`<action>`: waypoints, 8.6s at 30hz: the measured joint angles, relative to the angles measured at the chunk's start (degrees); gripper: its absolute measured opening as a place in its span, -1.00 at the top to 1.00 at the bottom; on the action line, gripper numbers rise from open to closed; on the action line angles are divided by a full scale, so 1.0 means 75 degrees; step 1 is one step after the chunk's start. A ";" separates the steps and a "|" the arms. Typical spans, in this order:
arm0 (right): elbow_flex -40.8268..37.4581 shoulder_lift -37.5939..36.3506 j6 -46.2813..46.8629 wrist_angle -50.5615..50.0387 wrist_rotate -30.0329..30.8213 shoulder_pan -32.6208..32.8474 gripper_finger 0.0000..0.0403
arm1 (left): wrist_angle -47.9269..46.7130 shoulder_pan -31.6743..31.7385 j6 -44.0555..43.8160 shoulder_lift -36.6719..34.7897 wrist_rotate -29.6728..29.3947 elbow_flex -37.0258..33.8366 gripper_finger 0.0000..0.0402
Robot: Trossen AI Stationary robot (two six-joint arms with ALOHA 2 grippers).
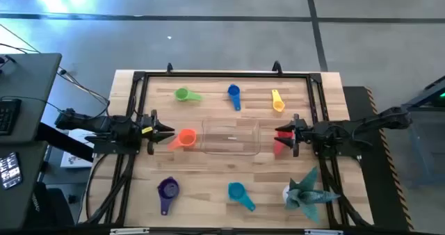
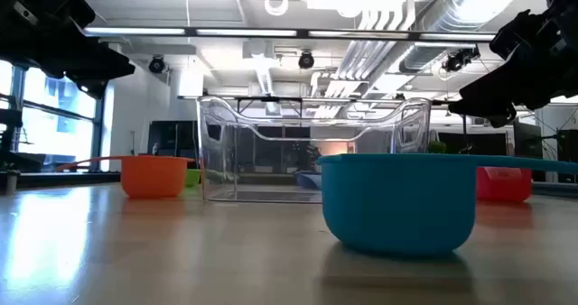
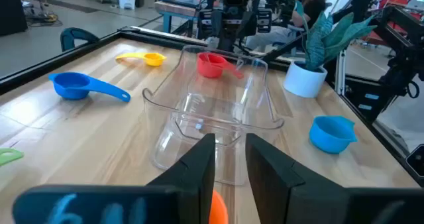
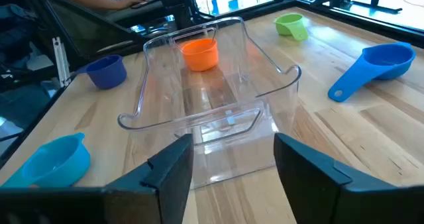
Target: Nest measuring cups in basket
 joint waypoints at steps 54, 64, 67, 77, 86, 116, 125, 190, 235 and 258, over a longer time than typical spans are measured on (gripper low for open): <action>0.0003 0.0000 0.0000 0.0000 0.0000 0.0000 0.00 | -0.0002 0.0000 -0.0001 0.0003 -0.0002 -0.0001 0.63; 0.0001 0.0000 0.0000 0.0001 0.0000 0.0002 0.00 | -0.0002 0.0000 0.0000 0.0001 0.0000 -0.0001 0.63; 0.0000 0.0001 0.0000 0.0001 0.0000 0.0000 0.00 | 0.0000 0.0000 -0.0003 0.0002 -0.0003 0.0000 0.63; 0.0001 0.0000 0.0000 0.0000 0.0000 0.0000 0.00 | 0.0001 0.0000 0.0011 0.0002 -0.0003 -0.0002 0.63; 0.0002 0.0001 0.0000 0.0001 0.0000 0.0001 0.00 | 0.0009 0.0003 0.0262 0.0003 -0.0108 0.0000 0.63; 0.0000 0.0000 0.0098 0.0037 0.0004 0.0002 0.00 | 0.0041 0.0003 -0.0752 0.0000 -0.0155 -0.0002 0.63; 0.0000 -0.0001 0.1192 0.0051 0.0009 0.0001 0.00 | 0.0041 0.0003 -0.1154 0.0003 -0.0932 -0.0002 0.63; 0.7782 0.4014 0.7443 -0.9666 0.2277 -0.0167 0.00 | 0.0062 0.0000 -0.1936 0.0001 -0.0848 -0.0002 0.63; 0.4702 0.6474 0.8891 -0.8231 -0.0895 -0.1569 0.00 | 0.0021 0.0003 -0.1938 0.0000 -0.0857 -0.0001 0.63; 0.4540 0.7497 0.8838 -0.7515 -0.1117 -0.1571 0.63 | 0.0020 0.0000 -0.1938 0.0001 -0.0858 -0.0001 0.63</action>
